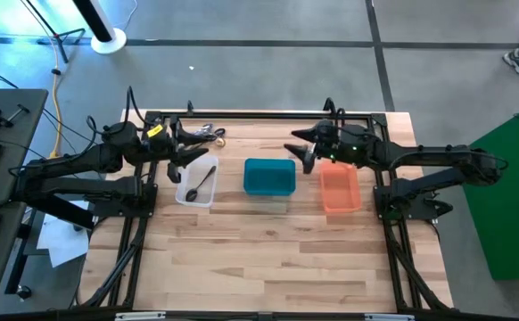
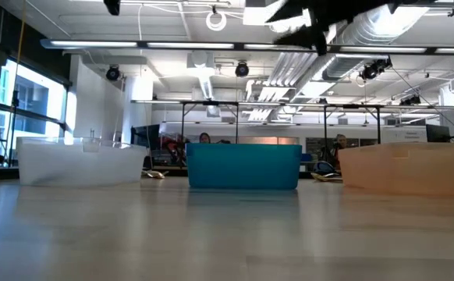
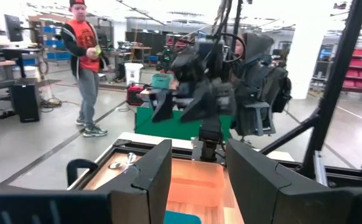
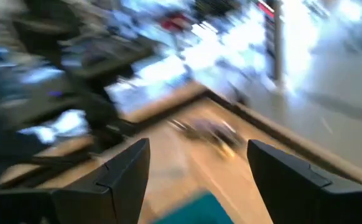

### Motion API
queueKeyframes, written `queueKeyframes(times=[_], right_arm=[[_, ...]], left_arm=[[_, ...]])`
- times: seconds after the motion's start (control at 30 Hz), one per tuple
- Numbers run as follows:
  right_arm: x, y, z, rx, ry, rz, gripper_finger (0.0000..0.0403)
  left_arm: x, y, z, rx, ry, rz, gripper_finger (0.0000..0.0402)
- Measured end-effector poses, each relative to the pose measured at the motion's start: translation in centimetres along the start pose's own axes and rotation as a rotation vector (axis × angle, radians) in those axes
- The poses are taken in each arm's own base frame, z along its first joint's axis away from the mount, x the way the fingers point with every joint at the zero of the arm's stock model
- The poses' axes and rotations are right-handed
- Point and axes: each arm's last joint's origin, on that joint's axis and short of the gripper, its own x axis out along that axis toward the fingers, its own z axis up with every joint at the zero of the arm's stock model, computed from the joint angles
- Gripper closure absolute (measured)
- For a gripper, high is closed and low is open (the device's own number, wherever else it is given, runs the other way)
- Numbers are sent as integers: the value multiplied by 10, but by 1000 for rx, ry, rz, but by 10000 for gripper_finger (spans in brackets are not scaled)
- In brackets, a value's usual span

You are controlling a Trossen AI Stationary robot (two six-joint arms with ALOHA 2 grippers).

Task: Sort silverware by color (type)
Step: Put the black spoon into the transparent bin

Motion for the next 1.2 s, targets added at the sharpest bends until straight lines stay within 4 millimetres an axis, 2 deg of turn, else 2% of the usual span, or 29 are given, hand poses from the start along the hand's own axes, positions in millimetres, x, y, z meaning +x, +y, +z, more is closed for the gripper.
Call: queueKeyframes(times=[0.17,0.27,0.63,0.73,0.97,1.2], right_arm=[[0,-40,-16,254,236,-191,148],[-3,-65,-23,340,354,-297,148],[-22,-144,-31,505,508,-675,148],[-18,-160,-39,546,565,-715,148],[0,-199,-70,516,775,-739,148],[10,-224,-98,540,919,-759,148]], left_arm=[[0,1,0,26,-2,30,259],[0,1,0,42,-1,30,259],[0,1,0,25,0,29,259],[0,1,0,26,0,29,259],[0,1,0,26,0,29,259],[0,1,0,25,-1,29,259]])
